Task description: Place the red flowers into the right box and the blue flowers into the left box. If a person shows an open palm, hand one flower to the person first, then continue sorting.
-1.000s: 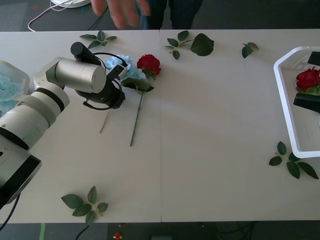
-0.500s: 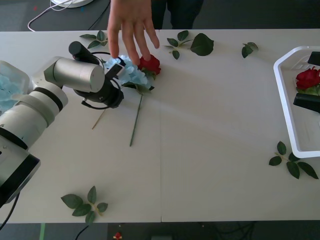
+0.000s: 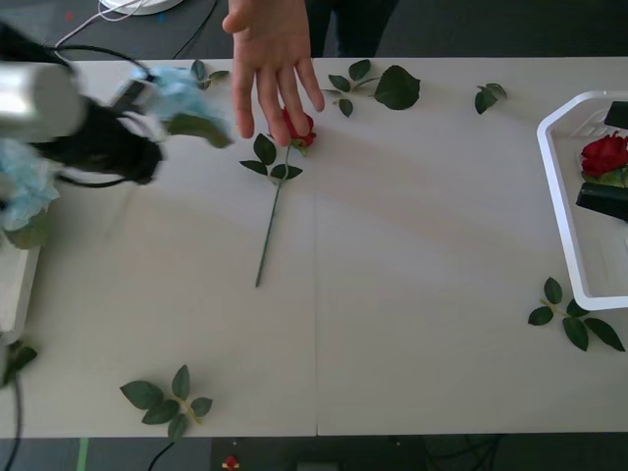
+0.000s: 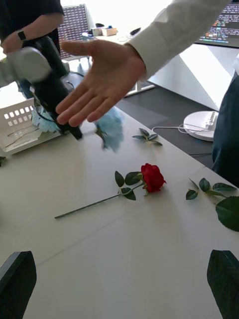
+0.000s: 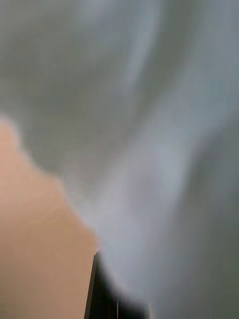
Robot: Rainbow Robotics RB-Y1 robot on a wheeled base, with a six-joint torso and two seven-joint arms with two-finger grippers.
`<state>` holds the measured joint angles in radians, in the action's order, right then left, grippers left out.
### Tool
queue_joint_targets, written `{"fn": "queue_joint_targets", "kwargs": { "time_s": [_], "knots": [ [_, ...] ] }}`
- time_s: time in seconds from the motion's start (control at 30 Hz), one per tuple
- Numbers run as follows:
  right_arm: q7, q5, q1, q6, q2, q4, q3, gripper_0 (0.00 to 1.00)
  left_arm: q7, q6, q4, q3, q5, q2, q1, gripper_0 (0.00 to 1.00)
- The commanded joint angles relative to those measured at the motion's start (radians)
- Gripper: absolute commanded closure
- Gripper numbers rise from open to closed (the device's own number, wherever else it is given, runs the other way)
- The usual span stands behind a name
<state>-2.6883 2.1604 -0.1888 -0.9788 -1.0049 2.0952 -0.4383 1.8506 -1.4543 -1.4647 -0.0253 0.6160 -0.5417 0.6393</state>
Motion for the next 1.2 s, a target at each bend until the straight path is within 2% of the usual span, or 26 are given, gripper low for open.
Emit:
{"fn": "queue_joint_targets", "kwargs": {
  "time_s": [0.03, 0.2, 0.27, 0.4, 0.6, 0.8, 0.97, 1.1, 1.2],
  "knots": [
    [-0.005, 0.012, -0.015, 0.009, -0.044, 0.005, 0.004, 0.0, 0.093, -0.184, -0.266, -0.219, 0.004, -0.055, -0.112, 1.0],
    [-0.005, 0.012, -0.015, 0.009, -0.044, 0.005, 0.004, 0.0, 0.091, -0.297, -0.465, -0.371, 0.021, -0.043, -0.135, 1.0],
    [-0.005, 0.012, -0.015, 0.009, -0.044, 0.005, 0.004, 0.0, 0.087, -0.291, -0.526, -0.417, 0.031, -0.043, -0.11, 1.0],
    [-0.005, 0.012, -0.015, 0.009, -0.044, 0.005, 0.004, 0.0, 0.079, -0.228, -0.533, -0.456, 0.042, -0.027, -0.033, 1.0],
    [-0.005, 0.012, -0.015, 0.009, -0.044, 0.005, 0.004, 0.0, 0.073, 0.005, -0.424, -0.456, 0.087, 0.011, 0.056, 1.0],
    [-0.005, 0.012, -0.015, 0.009, -0.044, 0.005, 0.004, 0.0, 0.095, 0.404, -0.218, -0.34, 0.174, 0.02, 0.118, 1.0],
    [-0.005, 0.012, -0.015, 0.009, -0.044, 0.005, 0.004, 0.0, 0.125, 0.667, -0.094, -0.251, 0.226, 0.019, 0.138, 1.0],
    [-0.005, 0.012, -0.015, 0.009, -0.044, 0.005, 0.004, 0.0, 0.2, 0.821, -0.014, -0.199, 0.287, 0.02, 0.154, 1.0],
    [-0.005, 0.012, -0.015, 0.009, -0.044, 0.005, 0.004, 0.0, 0.263, 0.887, 0.049, -0.182, 0.318, 0.019, 0.177, 1.0]
  ]
}}
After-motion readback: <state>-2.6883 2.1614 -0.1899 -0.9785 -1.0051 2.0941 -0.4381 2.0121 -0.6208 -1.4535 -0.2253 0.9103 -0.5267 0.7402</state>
